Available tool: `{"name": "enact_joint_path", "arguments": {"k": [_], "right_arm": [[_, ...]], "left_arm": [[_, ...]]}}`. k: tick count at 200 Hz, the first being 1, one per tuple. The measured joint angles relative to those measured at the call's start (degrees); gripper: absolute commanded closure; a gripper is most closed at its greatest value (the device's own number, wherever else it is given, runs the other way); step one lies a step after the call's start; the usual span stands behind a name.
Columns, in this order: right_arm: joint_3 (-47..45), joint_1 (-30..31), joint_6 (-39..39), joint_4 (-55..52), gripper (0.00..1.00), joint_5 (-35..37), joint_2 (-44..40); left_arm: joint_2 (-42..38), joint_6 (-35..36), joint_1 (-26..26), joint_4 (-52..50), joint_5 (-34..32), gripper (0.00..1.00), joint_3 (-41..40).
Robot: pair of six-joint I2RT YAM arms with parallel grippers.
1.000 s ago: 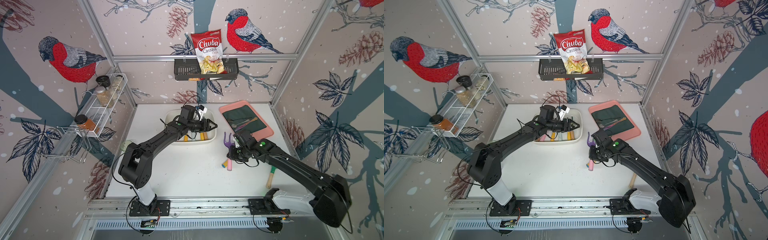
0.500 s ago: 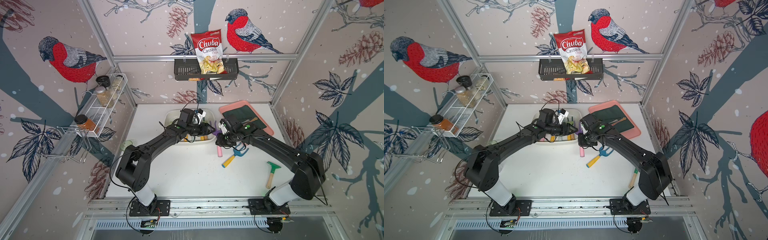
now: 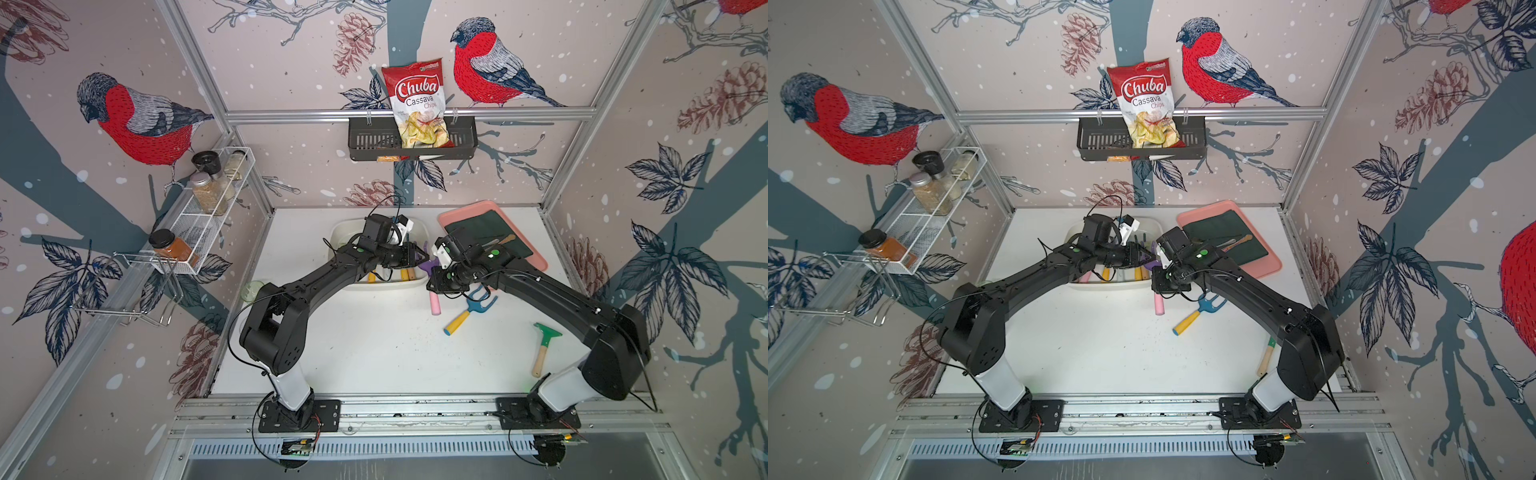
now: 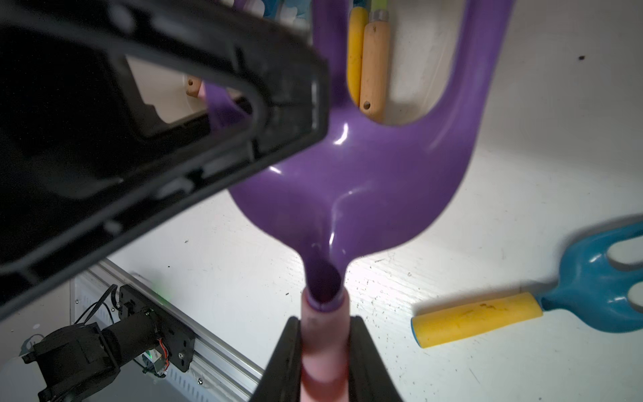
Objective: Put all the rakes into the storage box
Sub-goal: Pick up the rake at the center of the board.
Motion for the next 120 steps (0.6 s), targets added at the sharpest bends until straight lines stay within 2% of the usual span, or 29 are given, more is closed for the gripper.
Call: {"name": "enact_joint_path", "arguments": {"k": [23, 63, 97, 120], "right_arm": [[-0.2, 0.0, 0.4, 0.4, 0.72, -0.2, -0.2], [-0.3, 0.0, 0.5, 0.9, 0.35, 0.3, -0.8], [-2.5, -1.7, 2.2, 1.5, 0.27, 2.4, -5.6], [-6.6, -4.3, 3.6, 2.7, 0.26, 2.7, -10.3]], "left_arm": [[0.0, -1.1, 0.0, 0.4, 1.3, 0.92, 0.3], [0.0, -2.3, 1.6, 0.9, 1.3, 0.94, 0.4], [1.4, -4.1, 8.9, 1.7, 2.4, 0.94, 0.2], [5.5, -4.6, 13.2, 0.6, 4.7, 0.94, 4.6]]}}
